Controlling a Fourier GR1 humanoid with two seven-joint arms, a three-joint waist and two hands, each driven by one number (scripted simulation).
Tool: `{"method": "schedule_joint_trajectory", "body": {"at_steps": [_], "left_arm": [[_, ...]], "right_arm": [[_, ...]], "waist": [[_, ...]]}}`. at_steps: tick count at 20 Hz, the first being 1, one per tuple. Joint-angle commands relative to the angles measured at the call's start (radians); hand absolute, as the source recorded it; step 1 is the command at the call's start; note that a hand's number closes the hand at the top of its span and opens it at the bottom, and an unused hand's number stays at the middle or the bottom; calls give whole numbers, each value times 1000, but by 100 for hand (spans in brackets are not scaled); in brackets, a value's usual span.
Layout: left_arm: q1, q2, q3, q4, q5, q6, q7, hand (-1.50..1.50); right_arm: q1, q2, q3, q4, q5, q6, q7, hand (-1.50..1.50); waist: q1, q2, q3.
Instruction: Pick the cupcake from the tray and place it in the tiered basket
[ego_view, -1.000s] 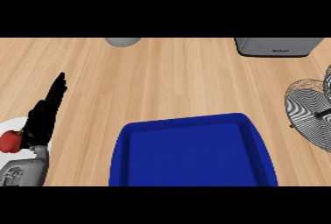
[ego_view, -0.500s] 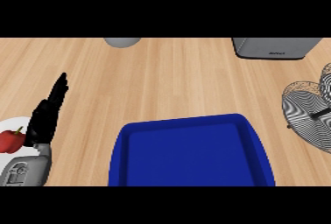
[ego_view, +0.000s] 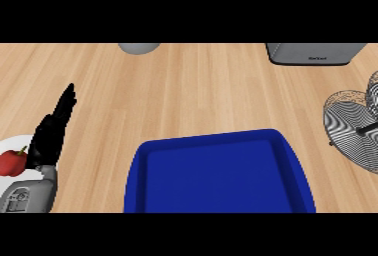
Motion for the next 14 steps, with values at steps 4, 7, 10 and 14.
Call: {"method": "schedule_joint_trajectory", "body": {"at_steps": [4, 7, 10, 14], "left_arm": [[23, -1, 14, 35, 0, -5, -51, 0], [0, -23, -6, 26, -14, 9, -31, 0], [58, -13, 5, -30, 2, -5, -21, 0], [14, 17, 23, -19, 11, -28, -22, 0]], "right_arm": [[-41, -180, -115, 235, -67, 129, 58, -150], [-5, -267, -166, 355, -101, 226, 17, -150], [58, -360, -187, 465, -93, 315, -97, -150], [92, -410, -186, 596, -67, 344, -243, -150]], "waist": [[4, 7, 5], [1, 8, 6], [4, 6, 8], [12, 11, 10]]}}
